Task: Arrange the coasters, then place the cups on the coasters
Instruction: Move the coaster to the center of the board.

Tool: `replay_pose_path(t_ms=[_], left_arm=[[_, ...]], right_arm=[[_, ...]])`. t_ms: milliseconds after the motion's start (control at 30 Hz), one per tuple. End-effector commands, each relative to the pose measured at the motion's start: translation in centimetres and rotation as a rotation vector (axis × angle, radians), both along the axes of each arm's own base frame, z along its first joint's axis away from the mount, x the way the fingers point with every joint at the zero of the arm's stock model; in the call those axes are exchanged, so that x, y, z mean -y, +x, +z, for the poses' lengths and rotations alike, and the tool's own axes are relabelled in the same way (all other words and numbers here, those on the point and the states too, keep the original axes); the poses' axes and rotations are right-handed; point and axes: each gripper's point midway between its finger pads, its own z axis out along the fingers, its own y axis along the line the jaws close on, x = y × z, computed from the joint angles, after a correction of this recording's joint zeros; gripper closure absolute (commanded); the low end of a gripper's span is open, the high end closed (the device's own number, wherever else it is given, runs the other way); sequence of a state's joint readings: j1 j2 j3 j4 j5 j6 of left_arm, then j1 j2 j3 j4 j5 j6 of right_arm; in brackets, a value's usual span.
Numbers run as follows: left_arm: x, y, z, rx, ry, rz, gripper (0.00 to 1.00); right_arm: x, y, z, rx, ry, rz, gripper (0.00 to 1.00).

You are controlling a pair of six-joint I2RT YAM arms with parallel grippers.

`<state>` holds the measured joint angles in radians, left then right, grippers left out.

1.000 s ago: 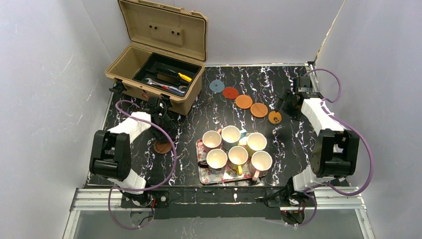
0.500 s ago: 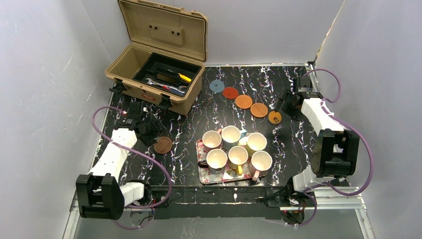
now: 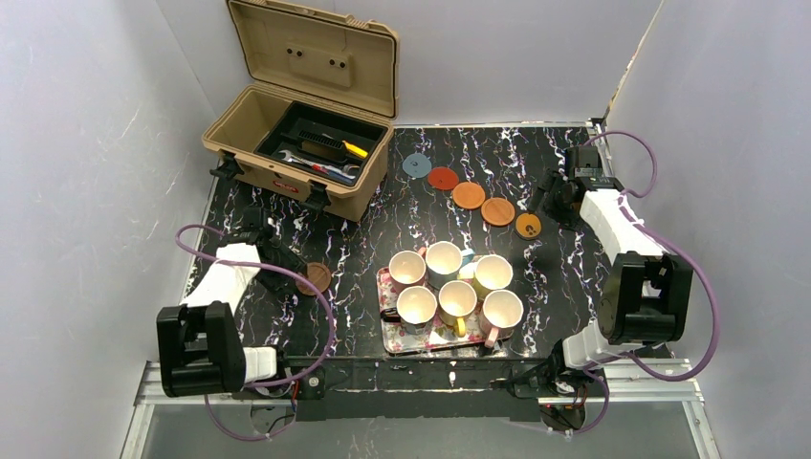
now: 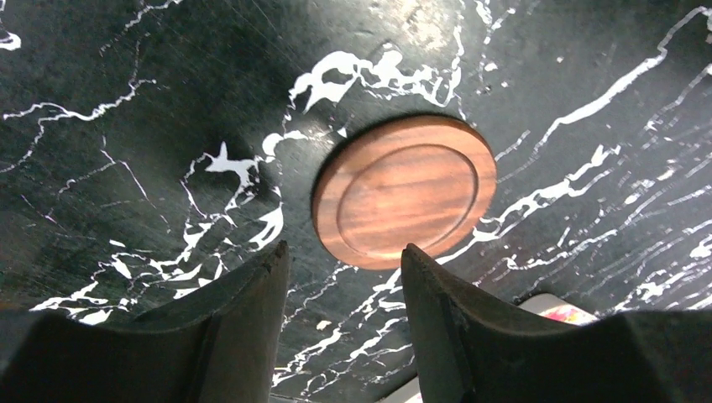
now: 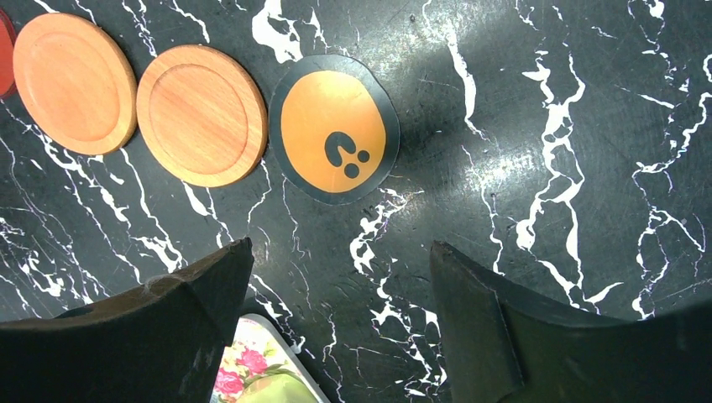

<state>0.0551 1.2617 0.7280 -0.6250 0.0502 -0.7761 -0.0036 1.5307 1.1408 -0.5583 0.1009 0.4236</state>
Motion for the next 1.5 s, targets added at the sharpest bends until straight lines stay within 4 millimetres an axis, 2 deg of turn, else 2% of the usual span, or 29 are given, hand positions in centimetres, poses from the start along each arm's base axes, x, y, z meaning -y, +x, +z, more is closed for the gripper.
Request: replay_pose_path(t_ms=[0,233,367,500,633,767,1000,1100,1200,1367,1467], left_arm=[[-1.2,-0.2,-0.8,-0.038,0.04,0.005,0.51],[-1.1,0.8,-1.9,-0.054,0.027,-0.021,0.56],[-0.9,0.4,-2.9,-0.084,0.015,-0.019,0.65],[-0.1,-0.5,-4.1,-0.103,-0.018,-0.025,0.67],[0.4,-0.8,-4.4,-0.107,-0.022,-0.05,0.68],[1.4,-0.1,-4.1,-0.088,-0.031,-0.09,0.69],[5.0,1.1,-4.1,-0.099,-0.031,-0.229,0.7],[6.1,1.8,-3.9,-0.095,-0.036,-0.265,0.7],[6.2,2.0,-3.5,-0.084,-0.034,-0.262,0.71],[6.1,2.8,-1.1,0.005,-0.027,-0.264,0.68],[5.7,2.9,0.6,0.054,-0.005,-0.261,0.64]], right_arm=[[0.0,-0.2,1.6,0.042,0.001,-0.008,0.15],[0.1,-0.6,1.9,0.047,-0.006,-0.012,0.14],[0.1,-0.6,2.0,0.048,-0.006,-0.013,0.14],[0.2,-0.8,1.9,0.046,-0.008,-0.015,0.14],[0.2,-0.8,1.9,0.045,-0.008,-0.014,0.15],[0.1,-0.8,1.8,0.043,-0.005,-0.011,0.15],[0.0,-0.8,1.7,0.043,-0.002,-0.008,0.15],[0.1,-0.7,2.0,0.048,-0.004,-0.006,0.14],[0.0,-0.5,2.4,0.054,-0.005,0.007,0.14],[-0.5,0.6,4.5,0.107,0.004,0.053,0.13],[-2.5,1.6,6.1,0.15,0.009,0.136,0.13]])
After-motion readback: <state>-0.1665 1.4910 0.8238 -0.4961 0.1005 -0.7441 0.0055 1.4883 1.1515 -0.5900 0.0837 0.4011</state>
